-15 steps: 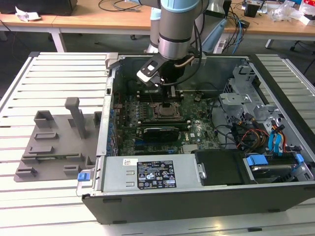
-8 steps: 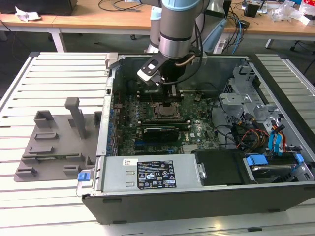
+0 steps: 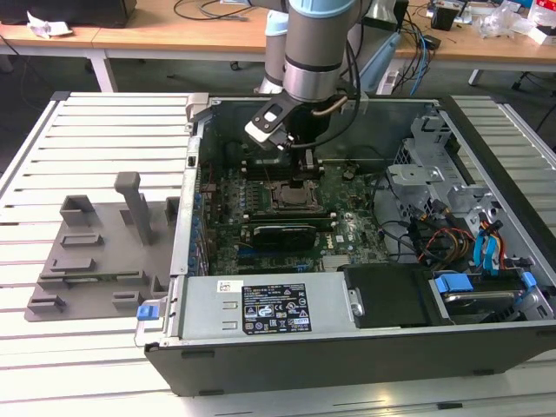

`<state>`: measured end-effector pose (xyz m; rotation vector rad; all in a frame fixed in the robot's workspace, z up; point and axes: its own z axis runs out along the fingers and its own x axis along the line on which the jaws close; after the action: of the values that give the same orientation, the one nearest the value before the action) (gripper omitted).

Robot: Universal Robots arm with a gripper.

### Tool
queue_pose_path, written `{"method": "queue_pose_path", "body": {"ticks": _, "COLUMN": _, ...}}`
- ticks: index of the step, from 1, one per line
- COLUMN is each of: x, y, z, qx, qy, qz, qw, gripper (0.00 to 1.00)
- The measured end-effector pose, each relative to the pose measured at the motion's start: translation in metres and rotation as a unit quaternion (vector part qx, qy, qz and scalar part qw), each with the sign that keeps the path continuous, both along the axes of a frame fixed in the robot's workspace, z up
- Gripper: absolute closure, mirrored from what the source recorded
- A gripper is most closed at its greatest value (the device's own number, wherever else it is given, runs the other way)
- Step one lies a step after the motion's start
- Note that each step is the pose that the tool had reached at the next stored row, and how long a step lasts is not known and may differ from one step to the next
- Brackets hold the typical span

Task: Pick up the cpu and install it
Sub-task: 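Close the cpu cover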

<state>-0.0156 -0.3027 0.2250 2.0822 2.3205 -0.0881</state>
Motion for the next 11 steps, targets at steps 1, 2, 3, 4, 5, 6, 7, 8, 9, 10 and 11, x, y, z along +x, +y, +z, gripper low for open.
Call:
{"method": "queue_pose_path", "body": {"ticks": 1, "x": 0.0007, "y": 0.0000, "z": 0.0007, "qx": 0.0000, "qy": 0.0000, "qz": 0.000, "qw": 1.0000, "gripper": 0.89}}
{"method": "queue_pose_path", "body": {"ticks": 2, "x": 0.0014, "y": 0.0000, "z": 0.0017, "qx": 0.0000, "qy": 0.0000, "qz": 0.000, "qw": 1.0000, "gripper": 0.89}}
{"method": "queue_pose_path", "body": {"ticks": 3, "x": 0.0019, "y": 0.0000, "z": 0.0027, "qx": 0.0000, "qy": 0.0000, "qz": 0.000, "qw": 1.0000, "gripper": 0.89}}
{"method": "queue_pose_path", "body": {"ticks": 4, "x": 0.0025, "y": 0.0000, "z": 0.0038, "qx": 0.0001, "qy": 0.0000, "qz": 0.000, "qw": 1.0000, "gripper": 0.89}}
{"method": "queue_pose_path", "body": {"ticks": 5, "x": 0.0028, "y": 0.0000, "z": 0.0044, "qx": 0.0001, "qy": -0.0001, "qz": 0.000, "qw": 1.0000, "gripper": 0.89}}
{"method": "queue_pose_path", "body": {"ticks": 6, "x": 0.0031, "y": 0.0000, "z": 0.0053, "qx": 0.0000, "qy": 0.0000, "qz": 0.000, "qw": 1.0000, "gripper": 0.89}}
{"method": "queue_pose_path", "body": {"ticks": 7, "x": 0.0033, "y": 0.0000, "z": 0.0063, "qx": 0.0000, "qy": 0.0000, "qz": 0.000, "qw": 1.0000, "gripper": 0.89}}
{"method": "queue_pose_path", "body": {"ticks": 8, "x": 0.0035, "y": 0.0000, "z": 0.0077, "qx": 0.0001, "qy": 0.0000, "qz": 0.000, "qw": 1.0000, "gripper": 0.89}}
{"method": "queue_pose_path", "body": {"ticks": 9, "x": 0.0037, "y": 0.0000, "z": 0.0094, "qx": 0.0000, "qy": 0.0000, "qz": 0.000, "qw": 1.0000, "gripper": 0.89}}
{"method": "queue_pose_path", "body": {"ticks": 10, "x": 0.0038, "y": 0.0000, "z": 0.0109, "qx": 0.0000, "qy": 0.0000, "qz": 0.000, "qw": 1.0000, "gripper": 0.89}}
{"method": "queue_pose_path", "body": {"ticks": 11, "x": 0.0039, "y": 0.0000, "z": 0.0120, "qx": 0.0000, "qy": 0.0000, "qz": 0.000, "qw": 1.0000, "gripper": 0.89}}
